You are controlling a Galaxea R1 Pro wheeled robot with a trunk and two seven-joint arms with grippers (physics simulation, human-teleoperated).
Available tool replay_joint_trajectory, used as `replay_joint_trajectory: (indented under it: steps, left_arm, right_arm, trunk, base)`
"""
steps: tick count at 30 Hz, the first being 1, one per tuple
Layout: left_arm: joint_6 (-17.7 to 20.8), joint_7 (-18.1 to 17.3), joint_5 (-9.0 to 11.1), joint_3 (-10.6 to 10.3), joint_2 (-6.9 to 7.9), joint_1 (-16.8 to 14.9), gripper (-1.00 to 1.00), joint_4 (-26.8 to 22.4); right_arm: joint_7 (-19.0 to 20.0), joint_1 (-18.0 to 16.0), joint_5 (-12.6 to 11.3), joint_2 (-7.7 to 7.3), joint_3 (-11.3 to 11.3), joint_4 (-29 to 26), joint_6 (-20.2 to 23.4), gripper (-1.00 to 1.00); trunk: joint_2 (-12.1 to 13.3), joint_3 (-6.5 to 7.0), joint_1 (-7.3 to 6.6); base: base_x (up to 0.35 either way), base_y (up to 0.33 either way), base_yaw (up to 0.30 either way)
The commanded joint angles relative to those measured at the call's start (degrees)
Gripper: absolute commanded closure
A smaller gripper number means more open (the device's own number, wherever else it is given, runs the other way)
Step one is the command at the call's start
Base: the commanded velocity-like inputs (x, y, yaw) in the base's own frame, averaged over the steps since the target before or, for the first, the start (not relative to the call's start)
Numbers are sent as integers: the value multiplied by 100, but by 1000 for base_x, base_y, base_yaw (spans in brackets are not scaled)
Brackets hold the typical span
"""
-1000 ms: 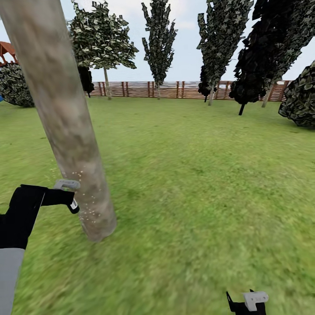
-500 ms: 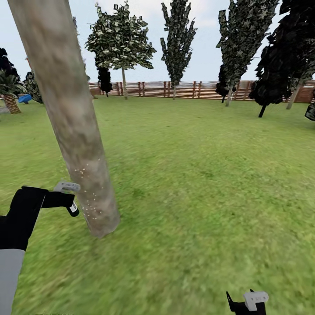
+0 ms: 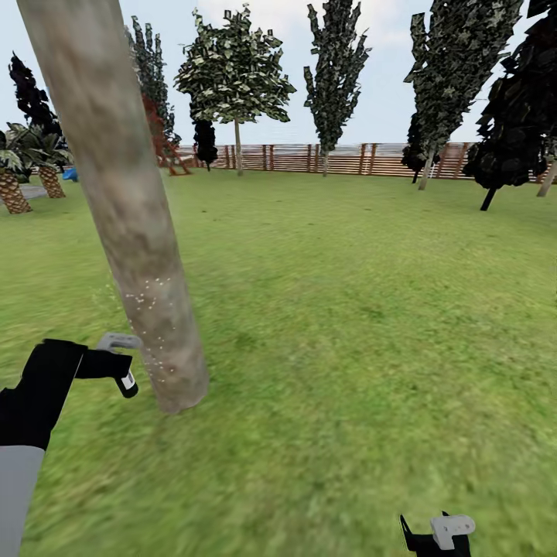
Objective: In the garden, pick up the pesticide atomizer on the floor and spray pesticide onto both trees until each tree trunk is fully covered.
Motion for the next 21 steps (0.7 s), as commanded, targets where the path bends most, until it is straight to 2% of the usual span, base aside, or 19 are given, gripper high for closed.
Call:
replay_joint_trajectory:
  steps: [1,4,7,10,12,15,21]
  left_arm:
    - [0,-2,1,0,0,0,100,0]
    - [0,4,1,0,0,0,100,0]
    - [0,19,1,0,0,4,100,24]
    - [-27,34,-8,8,14,30,100,336]
    - [-45,41,-83,9,13,89,100,481]
    - [-60,42,-297,16,2,112,100,524]
    - [-54,42,-327,23,-4,114,100,527]
  right_arm:
    - [-3,0,1,0,0,0,0,-100]
    - [-5,0,1,0,0,0,-1,-100]
    - [-4,0,-4,0,0,0,-1,-100]
    - [-1,0,-1,0,0,0,-1,-100]
    - [-3,0,3,0,0,0,1,-100]
    - [-3,0,3,0,0,0,-1,-100]
    - [-4,0,-4,0,0,0,0,-100]
  trunk:
    - [0,0,0]
    - [0,0,0]
    - [0,0,0]
    - [0,0,0]
    - [0,0,0]
    - [0,0,0]
    - [0,0,0]
  base:
    - [88,-266,0]
    - [152,-247,58]
    - [203,-228,243]
    - [208,-225,273]
    - [201,-225,276]
    - [159,-238,193]
    - [123,-254,16]
